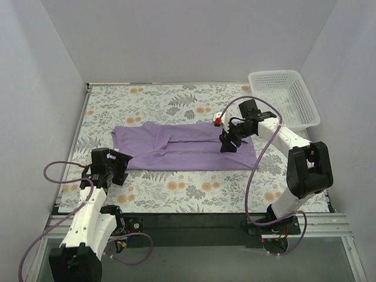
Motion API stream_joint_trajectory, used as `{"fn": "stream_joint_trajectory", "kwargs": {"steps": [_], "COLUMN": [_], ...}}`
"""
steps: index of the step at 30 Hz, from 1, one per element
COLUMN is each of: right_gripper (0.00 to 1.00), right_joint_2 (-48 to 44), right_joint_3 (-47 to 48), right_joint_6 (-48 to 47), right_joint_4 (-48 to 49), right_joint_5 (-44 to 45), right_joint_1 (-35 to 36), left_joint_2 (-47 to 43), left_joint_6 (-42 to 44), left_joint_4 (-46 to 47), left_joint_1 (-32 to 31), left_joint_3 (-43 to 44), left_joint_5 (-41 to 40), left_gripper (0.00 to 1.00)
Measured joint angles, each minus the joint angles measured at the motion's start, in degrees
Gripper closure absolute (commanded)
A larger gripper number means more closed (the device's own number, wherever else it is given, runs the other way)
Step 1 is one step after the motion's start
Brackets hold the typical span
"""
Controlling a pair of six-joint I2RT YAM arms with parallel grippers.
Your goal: Fold and stack the t-shirts
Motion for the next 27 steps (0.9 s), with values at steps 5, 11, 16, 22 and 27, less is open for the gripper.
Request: {"fn": "stream_joint_trajectory", "kwargs": {"steps": [5,11,16,22,27], "right_gripper": [0.38,0.37,0.37,0.37,0.37], "right_joint_2": [0.0,0.0,0.0,1.6,7.8], "right_joint_3": [0.7,-0.1,-0.6,0.6,7.6], "right_joint_6": [2.2,2.9,2.8,2.3,2.4], "right_joint_4": [2.4,3.5,3.5,3.3,3.0], "right_joint_5": [-0.3,-0.4,-0.7,-1.0,-0.5], "right_joint_1": [0.0,0.0,0.0,0.4,3.0], "left_joint_2": [16.2,22.7,28.4,42.5,59.4], "left_joint_6": [-6.0,-8.5,-5.5,7.6,18.0], "left_joint_4": [-0.4,4.5,9.7,18.7,24.0], "left_joint_1": [0.2,2.2,6.3,11.0,12.4], "left_joint_3": [0.1,1.7,3.3,12.9,29.3], "left_joint_5": [-2.0,-4.1,-4.8,-1.7,6.4], "left_gripper": [0.37,0.77,0.91,0.84,0.67]}}
